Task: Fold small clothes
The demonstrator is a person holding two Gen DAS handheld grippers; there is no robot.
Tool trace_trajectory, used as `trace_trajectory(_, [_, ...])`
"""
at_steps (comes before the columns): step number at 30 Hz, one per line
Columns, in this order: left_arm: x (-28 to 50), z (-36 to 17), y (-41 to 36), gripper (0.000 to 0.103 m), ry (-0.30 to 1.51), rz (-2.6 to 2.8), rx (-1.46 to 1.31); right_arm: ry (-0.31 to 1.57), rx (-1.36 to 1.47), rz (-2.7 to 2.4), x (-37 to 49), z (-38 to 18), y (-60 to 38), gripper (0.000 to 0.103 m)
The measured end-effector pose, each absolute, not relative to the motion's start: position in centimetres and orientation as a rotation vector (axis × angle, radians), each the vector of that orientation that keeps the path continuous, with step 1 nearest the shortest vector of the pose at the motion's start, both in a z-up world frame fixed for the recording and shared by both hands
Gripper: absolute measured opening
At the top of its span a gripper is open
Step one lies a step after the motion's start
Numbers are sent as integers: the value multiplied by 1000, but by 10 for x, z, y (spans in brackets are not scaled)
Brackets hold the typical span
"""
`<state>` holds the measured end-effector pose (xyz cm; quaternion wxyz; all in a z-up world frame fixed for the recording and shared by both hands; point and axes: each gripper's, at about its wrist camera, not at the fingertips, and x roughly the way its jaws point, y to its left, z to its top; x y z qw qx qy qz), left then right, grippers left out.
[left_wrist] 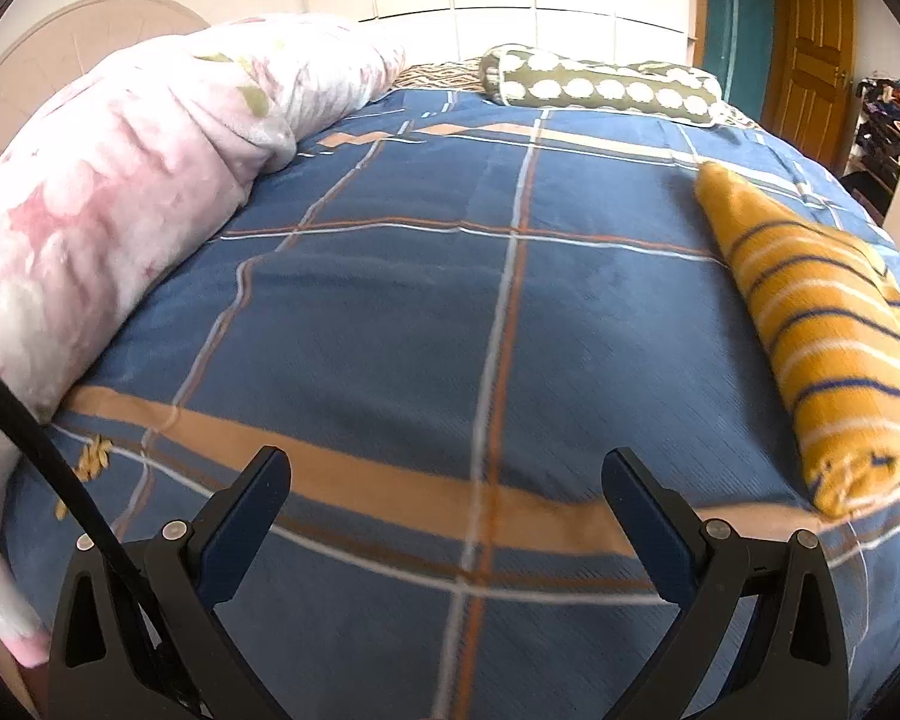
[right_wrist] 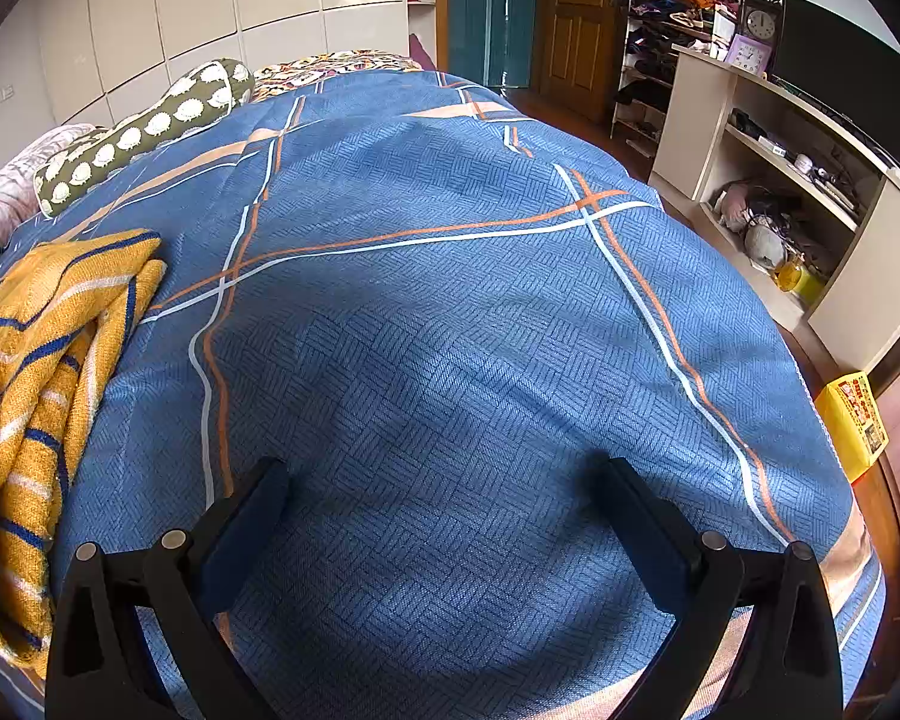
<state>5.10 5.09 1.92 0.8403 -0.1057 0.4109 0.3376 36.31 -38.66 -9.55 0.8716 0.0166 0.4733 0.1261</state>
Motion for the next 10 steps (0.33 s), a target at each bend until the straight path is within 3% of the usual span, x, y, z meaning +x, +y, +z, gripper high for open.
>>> trace_trajectory(10, [45, 19, 161, 103, 939, 788, -314, 989, 35, 264, 363, -95, -387, 103])
